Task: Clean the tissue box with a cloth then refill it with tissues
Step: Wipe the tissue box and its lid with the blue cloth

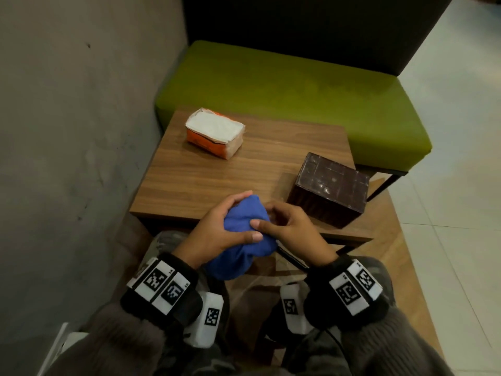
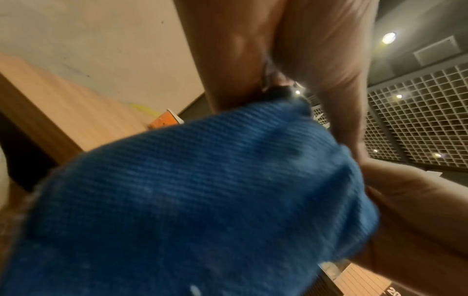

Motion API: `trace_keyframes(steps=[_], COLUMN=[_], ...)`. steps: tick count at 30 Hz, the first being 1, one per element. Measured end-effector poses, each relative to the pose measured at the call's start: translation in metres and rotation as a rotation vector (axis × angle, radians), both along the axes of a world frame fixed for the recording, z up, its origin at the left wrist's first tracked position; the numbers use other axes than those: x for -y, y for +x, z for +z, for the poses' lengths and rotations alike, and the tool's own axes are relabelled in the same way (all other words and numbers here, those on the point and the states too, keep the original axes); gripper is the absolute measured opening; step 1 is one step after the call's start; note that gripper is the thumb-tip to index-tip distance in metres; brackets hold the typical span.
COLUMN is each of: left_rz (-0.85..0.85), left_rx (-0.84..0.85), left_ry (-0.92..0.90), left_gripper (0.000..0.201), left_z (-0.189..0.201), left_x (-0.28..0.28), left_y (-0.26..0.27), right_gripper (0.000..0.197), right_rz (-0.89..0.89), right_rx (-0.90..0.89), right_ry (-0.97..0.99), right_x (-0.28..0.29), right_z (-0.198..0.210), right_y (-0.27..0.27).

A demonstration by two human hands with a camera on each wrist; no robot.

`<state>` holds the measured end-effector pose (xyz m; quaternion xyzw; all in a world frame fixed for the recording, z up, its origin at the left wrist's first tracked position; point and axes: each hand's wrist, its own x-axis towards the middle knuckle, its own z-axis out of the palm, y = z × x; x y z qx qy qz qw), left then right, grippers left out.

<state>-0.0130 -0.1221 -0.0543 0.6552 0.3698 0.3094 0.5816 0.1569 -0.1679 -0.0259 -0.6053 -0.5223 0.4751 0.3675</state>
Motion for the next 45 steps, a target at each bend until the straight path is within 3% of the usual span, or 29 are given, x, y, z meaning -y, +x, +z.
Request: trace_keyframes(steps=[4,7,9,13,17,21,25,28,31,33,36,39,43,45], left_rz=[-0.180,-0.325,-0.317,-0.351,-0.297,-0.154,0.032,0.183,0.322,0.272,0.096,-0.005,0.055,0.062], left_rx=[-0.057,-0.257,-0.340,-0.271,-0.106,-0.084,-0.019,0.049,0.028,-0.059,-0.168,-0.303,-0.223,-0.262], left_ry=[-0.055,0.031,0.078,0.021,-0.183,-0.155,-0.169,-0.219,-0.135,-0.112,-0.155,-0.058,0.140,0.190], left_gripper=[0.042,0.038,0.041,0.022,0.018,0.005,0.004,0.010,0.028,0.039,0.023,0.055,0.070,0.074], left_z=[0.011,0.020,0.028,0.042,0.045,0.045,0.039,0.037,0.035,0.033,0.033,0.033,0.039,0.035], left_x=[-0.005,-0.014,-0.024,-0.026,-0.019,-0.022,-0.024,-0.026,-0.036,-0.039,-0.031,-0.018,0.011,0.024], left_y=[-0.008,-0.008,-0.009,-0.010,-0.007,-0.005,-0.001,-0.004,-0.011,-0.011,0.003,0.013,0.025,0.035], right_gripper=[0.008,0.008,0.010,0.015,0.026,0.030,0.016,0.017,0.021,0.017,0.011,0.015,0.010,0.012], right_rz=[0.046,0.133,0.113,0.028,-0.101,-0.081,-0.039,-0.056,-0.133,-0.117,-0.073,-0.071,-0.095,-0.125], right_rx=[-0.016,0.033,0.011,-0.098,-0.190,-0.172,-0.158,-0.160,-0.240,-0.231,-0.118,-0.116,-0.120,-0.138], right_ry=[-0.040,-0.107,-0.087,-0.053,0.017,0.115,0.141,0.189,0.292,0.359,0.408,0.403,0.386,0.360], right_x=[0.008,0.015,0.017,0.020,0.020,0.020,0.023,0.027,0.030,0.029,0.018,0.008,0.002,0.001], right_z=[0.008,0.011,0.011,0.015,0.013,0.008,0.009,0.005,0.007,0.013,0.025,0.036,0.040,0.042], right_y=[0.017,0.021,0.023,0.029,0.030,0.037,0.042,0.053,0.061,0.060,0.052,0.045,0.038,0.036])
